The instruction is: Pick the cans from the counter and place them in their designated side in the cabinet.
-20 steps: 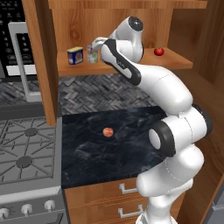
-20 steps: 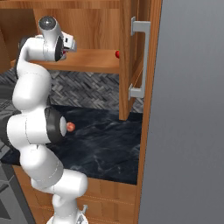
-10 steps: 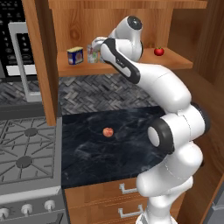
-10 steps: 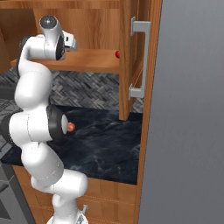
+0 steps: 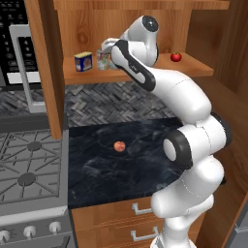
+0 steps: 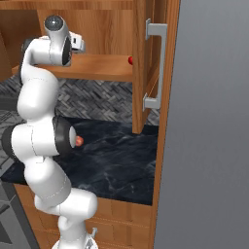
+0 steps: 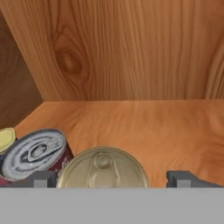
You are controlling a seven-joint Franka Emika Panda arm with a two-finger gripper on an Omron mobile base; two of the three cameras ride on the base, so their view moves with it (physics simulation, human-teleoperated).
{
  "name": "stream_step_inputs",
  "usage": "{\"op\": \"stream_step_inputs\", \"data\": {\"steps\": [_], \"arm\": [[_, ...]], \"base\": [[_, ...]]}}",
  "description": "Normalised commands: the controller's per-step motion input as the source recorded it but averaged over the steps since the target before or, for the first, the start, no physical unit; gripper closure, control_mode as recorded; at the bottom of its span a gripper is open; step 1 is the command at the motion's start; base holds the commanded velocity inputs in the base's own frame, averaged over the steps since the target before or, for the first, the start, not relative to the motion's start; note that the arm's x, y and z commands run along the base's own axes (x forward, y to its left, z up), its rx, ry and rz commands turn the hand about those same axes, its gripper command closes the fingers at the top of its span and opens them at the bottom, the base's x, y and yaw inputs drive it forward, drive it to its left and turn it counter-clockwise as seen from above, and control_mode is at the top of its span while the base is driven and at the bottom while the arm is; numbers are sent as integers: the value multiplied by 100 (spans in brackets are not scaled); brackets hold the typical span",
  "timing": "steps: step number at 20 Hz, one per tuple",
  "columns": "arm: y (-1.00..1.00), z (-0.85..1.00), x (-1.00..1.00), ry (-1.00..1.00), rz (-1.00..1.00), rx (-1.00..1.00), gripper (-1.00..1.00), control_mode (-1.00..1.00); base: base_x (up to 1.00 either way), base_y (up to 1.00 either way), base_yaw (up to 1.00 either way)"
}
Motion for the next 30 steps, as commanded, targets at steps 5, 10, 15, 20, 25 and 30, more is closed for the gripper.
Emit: {"op": "stream_step_inputs", "data": {"steps": [5, 10, 15, 20, 25, 30], "arm": [[0, 19, 0, -8, 3, 0, -100, -100], [0, 9, -5, -9, 3, 0, -100, -100], [0, 0, -44, -20, 6, 0, -100, -100], [-1, 0, -76, -22, 9, 0, -100, -100], [-11, 0, -92, -14, 8, 0, -100, -100], [-16, 0, -97, -8, 6, 0, -100, -100]], "base": [[0, 0, 0], [0, 0, 0], [0, 0, 0], [0, 0, 0], [0, 0, 0], [0, 0, 0]]}}
